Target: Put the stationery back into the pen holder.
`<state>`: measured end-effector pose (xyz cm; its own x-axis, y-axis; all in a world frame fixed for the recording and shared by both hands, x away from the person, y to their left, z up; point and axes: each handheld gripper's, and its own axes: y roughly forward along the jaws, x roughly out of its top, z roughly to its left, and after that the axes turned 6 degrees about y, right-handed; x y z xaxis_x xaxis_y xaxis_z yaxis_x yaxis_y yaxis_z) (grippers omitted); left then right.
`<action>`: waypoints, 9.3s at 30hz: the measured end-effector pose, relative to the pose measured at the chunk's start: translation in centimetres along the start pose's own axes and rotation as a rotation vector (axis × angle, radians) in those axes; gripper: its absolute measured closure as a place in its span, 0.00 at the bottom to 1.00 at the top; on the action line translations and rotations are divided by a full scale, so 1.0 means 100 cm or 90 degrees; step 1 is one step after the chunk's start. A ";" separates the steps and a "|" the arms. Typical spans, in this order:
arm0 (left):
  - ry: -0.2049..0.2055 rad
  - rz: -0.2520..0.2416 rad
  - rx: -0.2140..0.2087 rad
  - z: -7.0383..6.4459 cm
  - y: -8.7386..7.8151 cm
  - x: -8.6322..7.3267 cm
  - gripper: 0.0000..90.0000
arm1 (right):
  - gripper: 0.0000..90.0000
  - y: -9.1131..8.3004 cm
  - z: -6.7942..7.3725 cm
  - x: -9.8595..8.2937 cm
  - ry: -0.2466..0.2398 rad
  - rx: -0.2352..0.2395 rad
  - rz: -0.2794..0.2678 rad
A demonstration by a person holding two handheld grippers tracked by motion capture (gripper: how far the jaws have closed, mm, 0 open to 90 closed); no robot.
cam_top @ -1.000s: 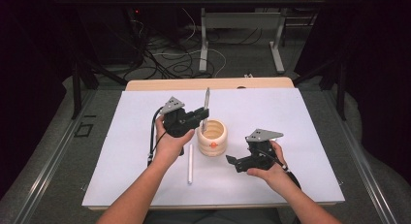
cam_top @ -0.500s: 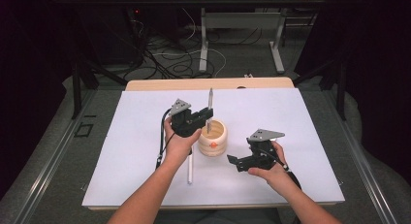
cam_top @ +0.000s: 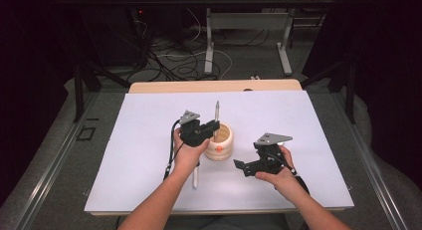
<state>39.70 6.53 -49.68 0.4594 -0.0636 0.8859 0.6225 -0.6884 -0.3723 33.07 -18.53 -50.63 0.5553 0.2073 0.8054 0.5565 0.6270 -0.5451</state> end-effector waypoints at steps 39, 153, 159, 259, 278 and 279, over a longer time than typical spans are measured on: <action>-0.031 0.011 -0.045 -0.001 -0.044 0.020 0.37 | 0.00 -0.002 -0.006 0.000 0.030 0.000 -0.001; -0.289 0.391 0.056 0.034 -0.045 -0.057 0.70 | 0.00 -0.031 -0.056 -0.026 0.113 -0.167 0.055; -0.290 0.397 0.058 0.035 -0.042 -0.058 0.76 | 0.00 -0.031 -0.056 -0.026 0.113 -0.166 0.055; -0.106 0.139 0.031 -0.010 -0.090 -0.022 0.87 | 0.27 -0.015 -0.007 0.024 0.155 0.013 -0.020; -0.054 0.144 -0.003 -0.037 -0.078 -0.028 0.87 | 0.41 -0.009 0.003 0.028 0.263 0.097 0.030; -0.049 0.145 -0.005 -0.038 -0.077 -0.028 0.87 | 0.41 -0.009 0.004 0.028 0.271 0.095 0.034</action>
<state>31.20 9.24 -48.21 0.6341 -0.1626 0.7559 0.4924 -0.6688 -0.5570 33.89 -18.23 -47.81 0.8031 -0.0655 0.5923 0.4424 0.7313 -0.5190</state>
